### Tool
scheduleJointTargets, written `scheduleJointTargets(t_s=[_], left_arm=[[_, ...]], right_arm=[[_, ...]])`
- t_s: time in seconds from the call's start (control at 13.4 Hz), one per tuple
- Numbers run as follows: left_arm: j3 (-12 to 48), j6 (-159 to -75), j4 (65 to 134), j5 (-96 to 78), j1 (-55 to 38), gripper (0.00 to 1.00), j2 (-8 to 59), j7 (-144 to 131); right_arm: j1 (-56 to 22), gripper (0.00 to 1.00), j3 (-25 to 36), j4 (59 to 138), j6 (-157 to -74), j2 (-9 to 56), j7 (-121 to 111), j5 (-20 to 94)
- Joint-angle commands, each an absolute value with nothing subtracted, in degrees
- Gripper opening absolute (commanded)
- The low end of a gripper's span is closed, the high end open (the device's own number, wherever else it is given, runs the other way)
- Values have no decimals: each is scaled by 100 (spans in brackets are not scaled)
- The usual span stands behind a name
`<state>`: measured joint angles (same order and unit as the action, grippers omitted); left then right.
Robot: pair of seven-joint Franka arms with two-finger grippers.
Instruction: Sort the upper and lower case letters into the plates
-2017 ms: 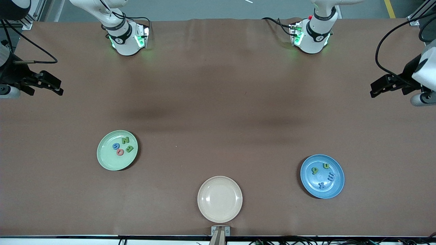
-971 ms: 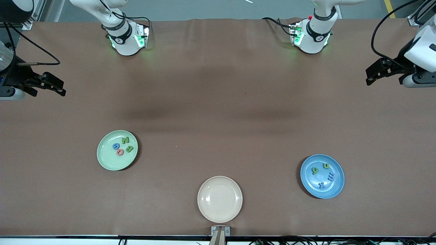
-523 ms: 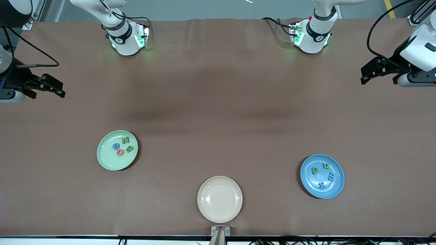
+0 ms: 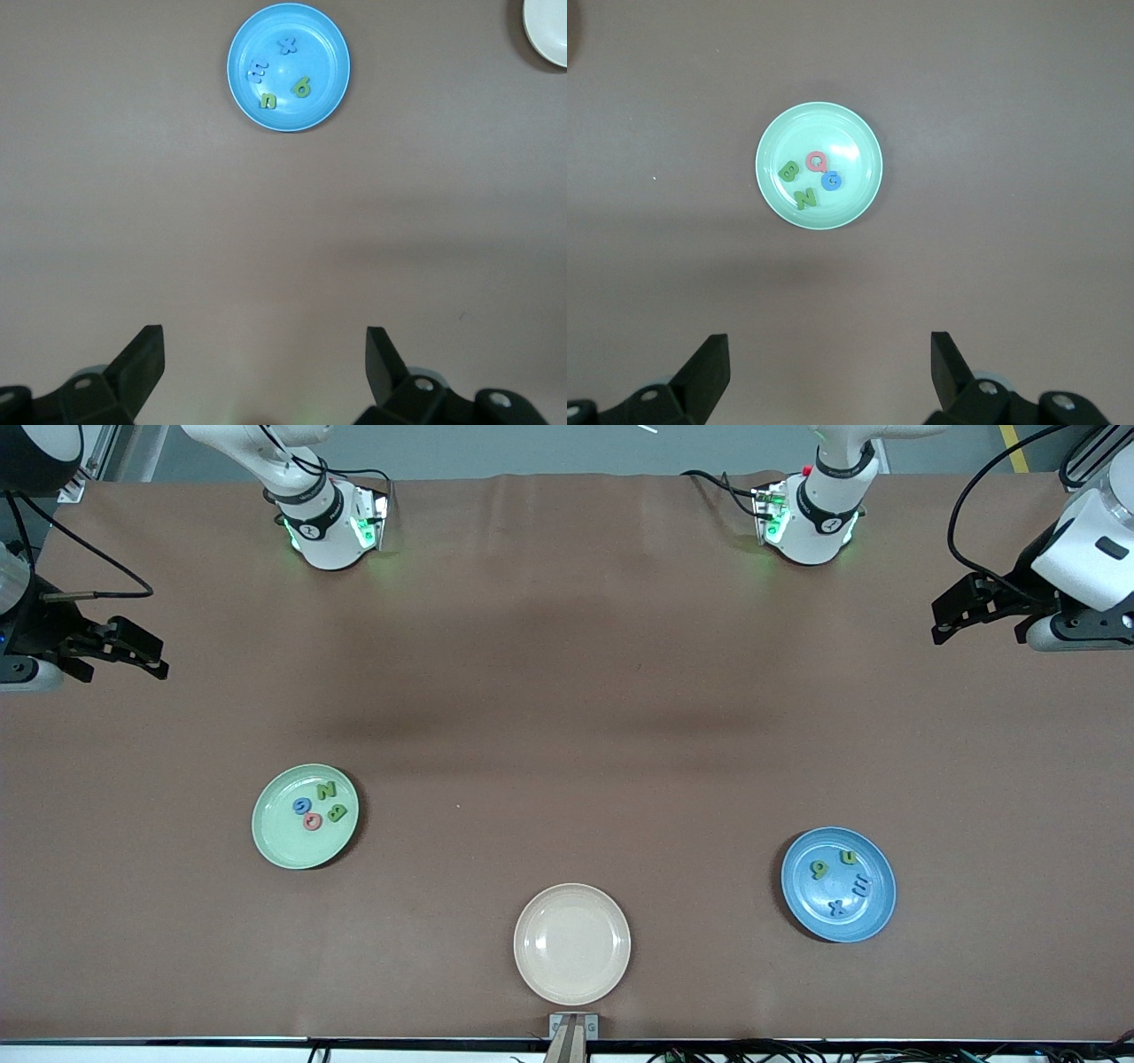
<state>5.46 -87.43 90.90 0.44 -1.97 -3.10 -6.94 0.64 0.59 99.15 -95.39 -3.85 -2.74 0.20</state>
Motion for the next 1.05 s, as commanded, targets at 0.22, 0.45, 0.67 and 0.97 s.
scheduleJointTargets(t_s=[0.22, 0.45, 0.67, 0.97], left_arm=[[545, -8701, 9097, 9, -211, 100, -387, -765], [703, -8701, 9097, 53, -132, 100, -378, -773], [712, -8701, 9097, 53, -132, 100, -378, -773], [712, -8692, 9097, 53, -132, 100, -378, -773]], right_arm=[[185, 100, -18, 9870, -9404, -360, -308, 132], [185, 100, -18, 9870, -9404, -360, -308, 132], [193, 100, 0, 9870, -9396, -369, -308, 325], [176, 100, 0, 9870, -9413, -369, -351, 282]])
